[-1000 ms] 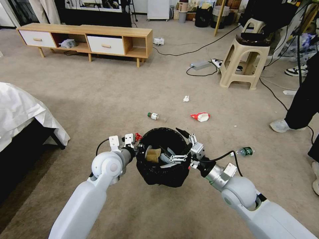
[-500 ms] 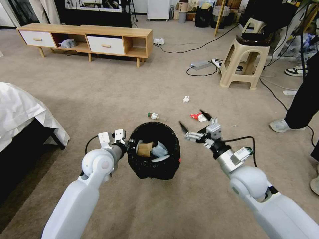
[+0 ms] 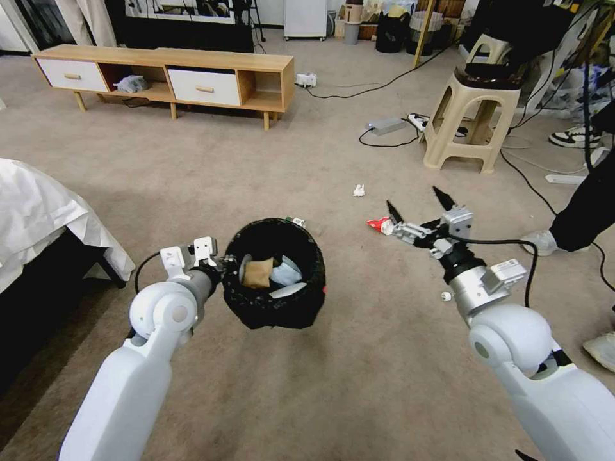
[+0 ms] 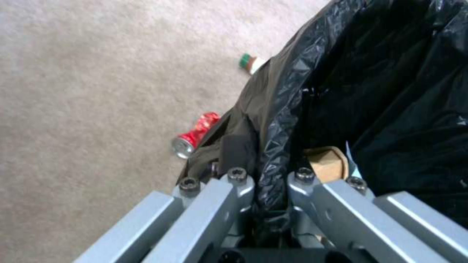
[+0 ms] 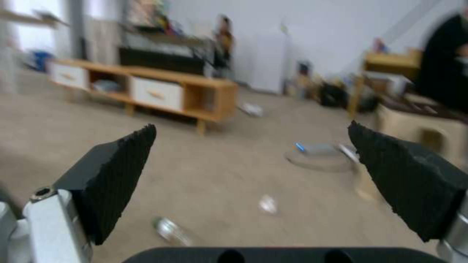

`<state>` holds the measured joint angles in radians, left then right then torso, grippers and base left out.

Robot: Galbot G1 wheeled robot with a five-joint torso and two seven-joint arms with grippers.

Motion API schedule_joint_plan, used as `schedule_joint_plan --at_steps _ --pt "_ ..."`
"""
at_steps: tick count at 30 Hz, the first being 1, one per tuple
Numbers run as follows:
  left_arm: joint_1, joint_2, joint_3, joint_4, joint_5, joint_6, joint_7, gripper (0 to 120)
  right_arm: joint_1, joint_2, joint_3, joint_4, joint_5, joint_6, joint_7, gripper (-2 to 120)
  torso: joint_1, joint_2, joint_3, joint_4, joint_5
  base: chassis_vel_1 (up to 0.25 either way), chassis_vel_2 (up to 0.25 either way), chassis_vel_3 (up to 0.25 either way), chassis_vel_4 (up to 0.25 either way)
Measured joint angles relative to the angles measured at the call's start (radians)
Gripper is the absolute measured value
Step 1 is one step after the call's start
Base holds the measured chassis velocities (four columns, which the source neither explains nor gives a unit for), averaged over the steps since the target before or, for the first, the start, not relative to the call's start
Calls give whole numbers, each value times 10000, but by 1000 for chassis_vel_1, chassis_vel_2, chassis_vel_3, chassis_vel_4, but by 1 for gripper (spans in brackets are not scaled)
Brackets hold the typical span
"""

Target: Pick up the trash bin and place the garbage on the floor into it.

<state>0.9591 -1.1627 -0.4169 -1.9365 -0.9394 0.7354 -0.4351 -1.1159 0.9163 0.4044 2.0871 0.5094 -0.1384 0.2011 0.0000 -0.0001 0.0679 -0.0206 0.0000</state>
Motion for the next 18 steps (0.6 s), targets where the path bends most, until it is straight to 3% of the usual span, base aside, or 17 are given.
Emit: schedule_joint_plan --at_steps 2,4,5,9,18 --pt "85 17 -150 -29 170 0 98 0 -73 65 -3 174 241 -1107 1252 100 0 0 0 0 0 0 0 0 0" --pt "109 18 -186 -43 240 0 122 0 -82 102 -28 258 400 -1572 1754 100 0 0 0 0 -1 0 0 0 0" --pt "138 17 -228 -93 302 0 137 0 -84 174 -112 398 848 -2484 2769 100 0 0 0 0 0 0 0 0 0" --pt "151 17 -253 -185 367 0 163 0 -84 253 -165 455 1310 -3109 3600 100 0 0 0 0 0 0 0 0 0" --pt "153 73 -267 -341 517 0 261 0 -180 345 -28 250 1354 -3185 3724 100 0 0 0 0 0 0 0 0 0"
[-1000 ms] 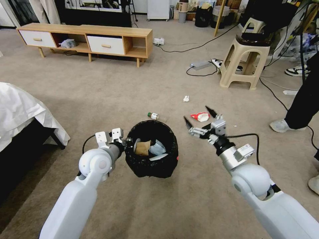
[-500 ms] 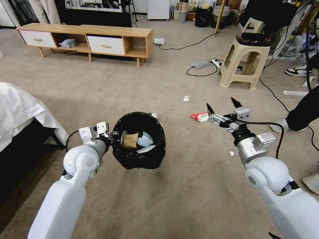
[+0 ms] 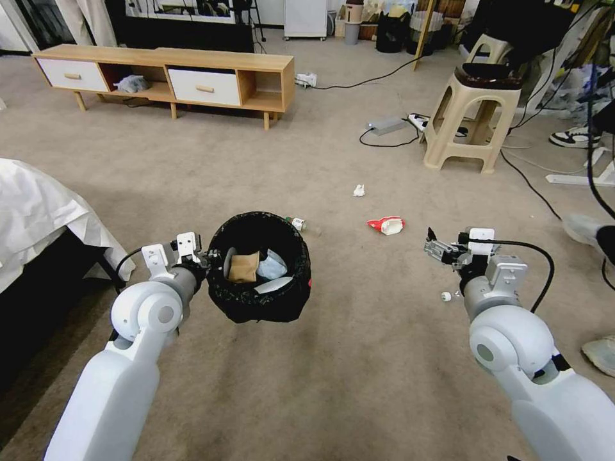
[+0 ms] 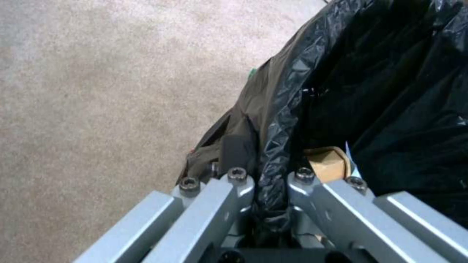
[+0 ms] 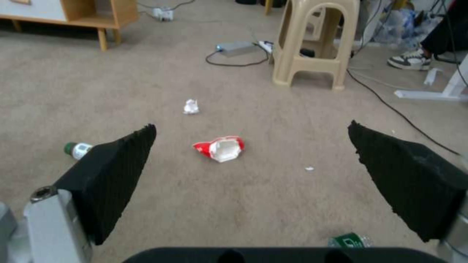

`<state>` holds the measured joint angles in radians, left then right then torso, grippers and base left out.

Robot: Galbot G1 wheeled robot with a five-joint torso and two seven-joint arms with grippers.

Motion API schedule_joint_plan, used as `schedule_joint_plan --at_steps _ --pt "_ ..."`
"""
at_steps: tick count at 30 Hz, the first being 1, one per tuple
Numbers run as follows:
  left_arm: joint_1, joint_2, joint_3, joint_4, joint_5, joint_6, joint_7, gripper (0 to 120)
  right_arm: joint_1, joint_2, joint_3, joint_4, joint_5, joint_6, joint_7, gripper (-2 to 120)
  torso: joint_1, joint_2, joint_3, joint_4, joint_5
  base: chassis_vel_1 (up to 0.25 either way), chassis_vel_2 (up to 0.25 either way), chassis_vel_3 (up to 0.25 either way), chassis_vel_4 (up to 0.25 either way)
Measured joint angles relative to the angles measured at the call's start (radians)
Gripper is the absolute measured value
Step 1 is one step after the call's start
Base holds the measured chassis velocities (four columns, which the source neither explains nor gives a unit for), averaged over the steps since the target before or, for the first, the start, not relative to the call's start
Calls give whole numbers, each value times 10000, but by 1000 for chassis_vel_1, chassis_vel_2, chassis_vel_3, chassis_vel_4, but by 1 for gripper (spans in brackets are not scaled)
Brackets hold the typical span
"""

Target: Pick up the trash bin and place the garbage on the floor into it.

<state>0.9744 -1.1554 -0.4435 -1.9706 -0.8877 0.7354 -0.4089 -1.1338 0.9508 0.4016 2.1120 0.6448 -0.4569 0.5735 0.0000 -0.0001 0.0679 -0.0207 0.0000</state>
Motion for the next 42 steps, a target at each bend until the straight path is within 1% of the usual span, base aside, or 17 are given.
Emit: schedule_joint_plan --at_steps 17,19,23,28,42 --pt "106 144 -251 -244 32 0 142 0 30 226 -163 -383 -333 201 -313 100 0 0 0 2 -1 0 0 0 0" --pt "117 154 -290 -257 -82 -44 134 0 31 258 -182 -421 -395 275 -353 100 0 0 0 1 -1 0 0 0 0" --pt "96 158 -311 -259 -136 -64 122 0 41 265 -183 -424 -437 334 -422 100 0 0 0 -5 -1 0 0 0 0" --pt "49 159 -316 -259 -123 -74 112 0 113 335 -186 -478 -475 417 -415 100 0 1 0 3 0 0 0 0 0" --pt "34 135 -311 -251 -83 -101 89 0 252 449 -219 -537 -529 600 -402 100 0 1 0 3 -1 0 0 0 0"
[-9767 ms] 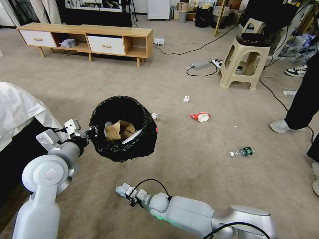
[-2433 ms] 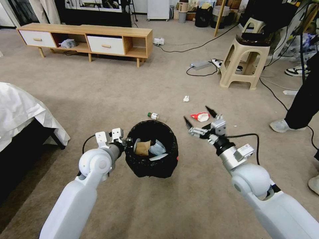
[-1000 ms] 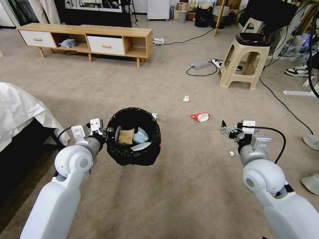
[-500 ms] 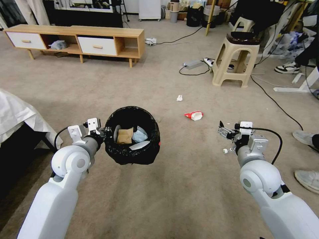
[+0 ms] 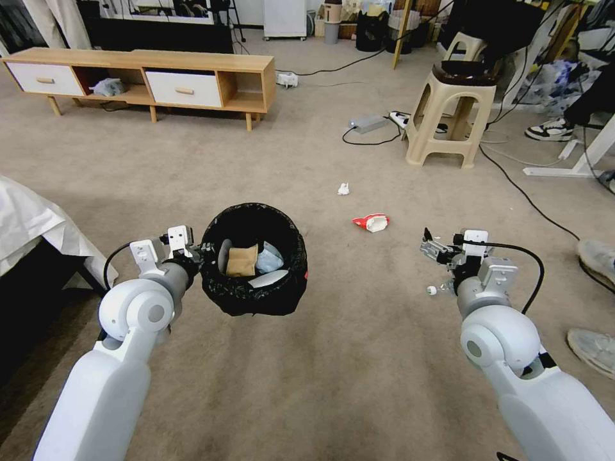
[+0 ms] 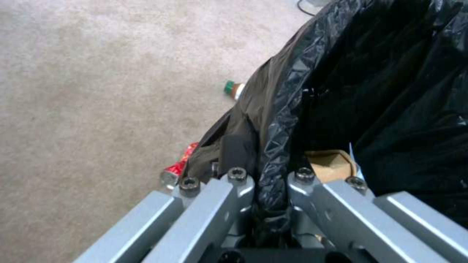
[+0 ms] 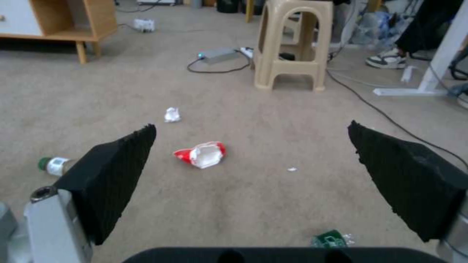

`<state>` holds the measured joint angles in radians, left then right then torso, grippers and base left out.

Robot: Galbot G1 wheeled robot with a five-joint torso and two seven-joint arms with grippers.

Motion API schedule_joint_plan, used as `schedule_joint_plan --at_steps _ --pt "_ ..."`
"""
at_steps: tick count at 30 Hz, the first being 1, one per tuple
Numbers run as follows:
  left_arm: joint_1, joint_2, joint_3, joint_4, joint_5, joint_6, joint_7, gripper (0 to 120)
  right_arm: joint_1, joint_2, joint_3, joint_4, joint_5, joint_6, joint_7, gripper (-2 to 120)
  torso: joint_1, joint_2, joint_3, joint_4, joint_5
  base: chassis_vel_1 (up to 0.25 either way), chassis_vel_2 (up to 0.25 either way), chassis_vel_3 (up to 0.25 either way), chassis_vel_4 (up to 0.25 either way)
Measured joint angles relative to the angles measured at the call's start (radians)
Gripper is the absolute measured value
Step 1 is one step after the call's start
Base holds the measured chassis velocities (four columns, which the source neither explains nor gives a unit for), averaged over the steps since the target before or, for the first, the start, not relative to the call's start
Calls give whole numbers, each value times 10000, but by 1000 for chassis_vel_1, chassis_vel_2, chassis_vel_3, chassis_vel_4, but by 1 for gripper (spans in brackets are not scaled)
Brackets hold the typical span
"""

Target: Pick up the trash bin and place the garbage on the floor into it.

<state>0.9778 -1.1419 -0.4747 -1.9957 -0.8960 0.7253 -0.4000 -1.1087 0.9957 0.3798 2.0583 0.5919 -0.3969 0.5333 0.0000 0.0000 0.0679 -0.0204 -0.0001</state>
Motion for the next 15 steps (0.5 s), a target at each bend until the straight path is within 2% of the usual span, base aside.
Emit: schedule_joint_plan --at_steps 7,15 --pt "-1 -24 -23 5 -24 -38 -16 0 -29 35 28 -49 -247 37 -29 100 0 0 0 -10 0 -42 -58 -41 -41" --pt "3 -84 -31 32 -22 -47 -21 0 -45 66 -25 -154 -354 174 -159 100 0 1 0 1 1 0 0 0 0"
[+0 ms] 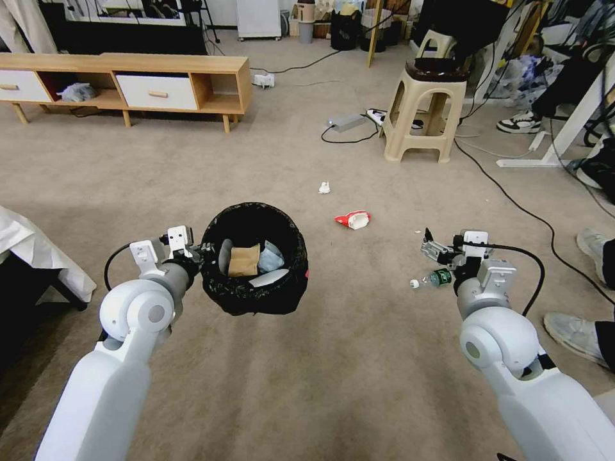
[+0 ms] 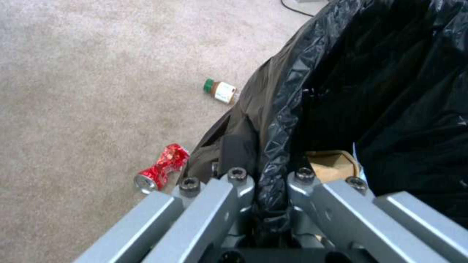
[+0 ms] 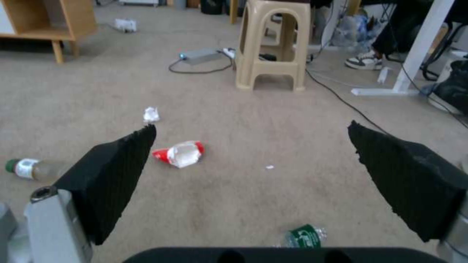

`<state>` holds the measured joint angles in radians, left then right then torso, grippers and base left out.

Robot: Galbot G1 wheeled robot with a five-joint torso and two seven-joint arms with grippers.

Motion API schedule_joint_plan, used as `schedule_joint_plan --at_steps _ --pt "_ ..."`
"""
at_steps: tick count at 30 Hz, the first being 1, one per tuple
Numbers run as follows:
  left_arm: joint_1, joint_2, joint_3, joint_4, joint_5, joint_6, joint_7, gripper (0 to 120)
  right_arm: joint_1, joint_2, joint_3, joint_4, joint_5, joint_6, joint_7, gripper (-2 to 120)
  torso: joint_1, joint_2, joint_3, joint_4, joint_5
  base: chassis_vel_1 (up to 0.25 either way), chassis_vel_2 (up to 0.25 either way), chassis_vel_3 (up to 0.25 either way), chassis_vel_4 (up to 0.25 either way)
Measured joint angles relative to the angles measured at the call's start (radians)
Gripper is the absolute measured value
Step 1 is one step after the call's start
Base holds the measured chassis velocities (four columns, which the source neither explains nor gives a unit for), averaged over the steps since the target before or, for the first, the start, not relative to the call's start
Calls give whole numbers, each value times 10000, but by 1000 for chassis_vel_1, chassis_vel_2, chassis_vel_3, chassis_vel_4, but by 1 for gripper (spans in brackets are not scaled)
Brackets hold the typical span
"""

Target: Pick up the trash bin and place the garbage on the floor into it.

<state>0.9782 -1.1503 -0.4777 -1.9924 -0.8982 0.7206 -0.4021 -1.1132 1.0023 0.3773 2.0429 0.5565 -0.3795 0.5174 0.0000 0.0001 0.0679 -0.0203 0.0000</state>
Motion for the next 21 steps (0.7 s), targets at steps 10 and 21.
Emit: schedule_joint_plan --at_steps 10,21 --pt "-57 33 -8 33 -39 -1 -12 0 10 120 -54 -102 -203 245 -143 100 0 0 0 -2 0 0 0 0 0" --pt "-66 -40 61 77 -45 0 -23 0 130 374 -151 -202 -314 299 -132 100 0 0 0 -3 0 0 0 0 0"
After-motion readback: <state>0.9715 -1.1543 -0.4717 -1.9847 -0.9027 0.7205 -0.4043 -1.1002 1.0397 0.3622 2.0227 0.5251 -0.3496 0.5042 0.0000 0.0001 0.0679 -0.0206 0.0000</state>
